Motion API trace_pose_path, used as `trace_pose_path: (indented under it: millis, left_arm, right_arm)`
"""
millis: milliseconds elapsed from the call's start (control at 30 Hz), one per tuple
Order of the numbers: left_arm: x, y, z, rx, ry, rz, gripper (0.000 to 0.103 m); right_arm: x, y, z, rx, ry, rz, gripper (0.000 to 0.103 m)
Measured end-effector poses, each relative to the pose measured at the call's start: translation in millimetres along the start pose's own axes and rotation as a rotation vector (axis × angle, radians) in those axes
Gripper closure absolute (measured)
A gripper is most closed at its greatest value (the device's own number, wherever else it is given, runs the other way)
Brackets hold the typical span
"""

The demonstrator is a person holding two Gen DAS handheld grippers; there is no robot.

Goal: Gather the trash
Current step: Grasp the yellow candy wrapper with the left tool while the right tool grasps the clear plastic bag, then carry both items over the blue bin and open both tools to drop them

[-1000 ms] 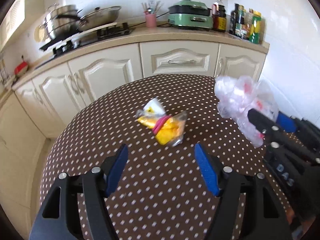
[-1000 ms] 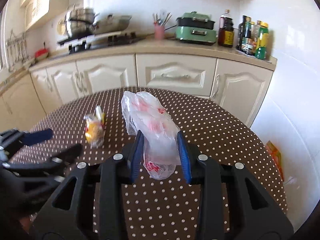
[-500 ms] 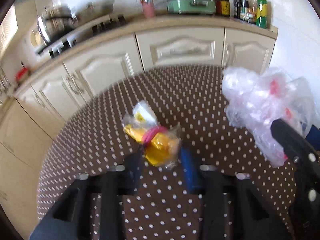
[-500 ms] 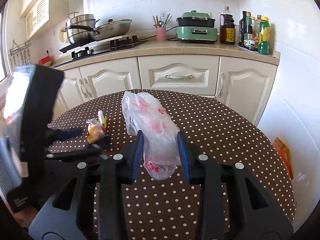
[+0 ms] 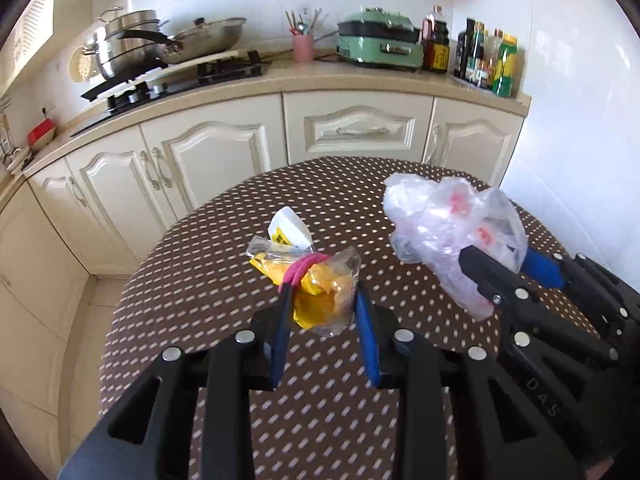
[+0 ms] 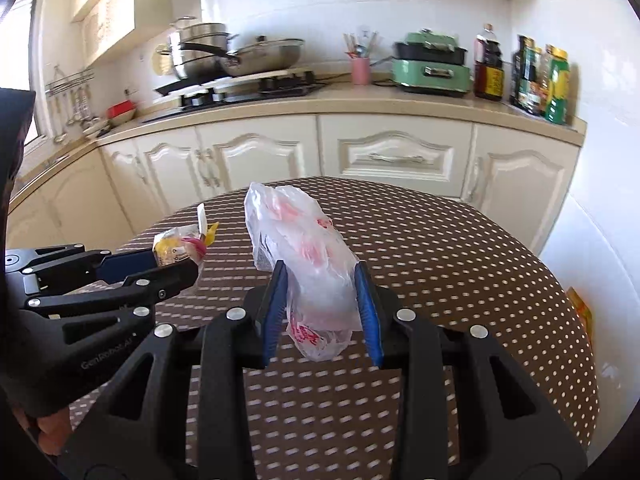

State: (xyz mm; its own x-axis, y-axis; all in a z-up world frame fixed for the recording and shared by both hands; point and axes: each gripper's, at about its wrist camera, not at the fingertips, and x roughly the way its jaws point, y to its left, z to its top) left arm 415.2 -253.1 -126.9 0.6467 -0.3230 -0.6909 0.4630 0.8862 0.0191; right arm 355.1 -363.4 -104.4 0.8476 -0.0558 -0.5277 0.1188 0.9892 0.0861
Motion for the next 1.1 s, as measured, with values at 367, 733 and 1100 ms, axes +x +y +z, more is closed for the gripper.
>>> trace_pose_path:
  millis: [367,733,1100]
  left_arm:
    - [-93.0,105.5,-44.9,-0.143,-0.092,0.018,0.073]
    - [-163.9,264.1,-138.5,-0.336,-0.105,0.152,0.073]
    - [-138.7,393.6,-276.1,-0.583,0.045,0.259,0.073]
  right_arm:
    - [-49.9,121.0,10.9,-0.121,-0.05,0.132,0.069]
    - [-47.7,306.8,-10.8,-0.266,0.021,0.365,0.069]
    - [28.5,463.7,-110.0,-0.387,0.269,0.506,0.069]
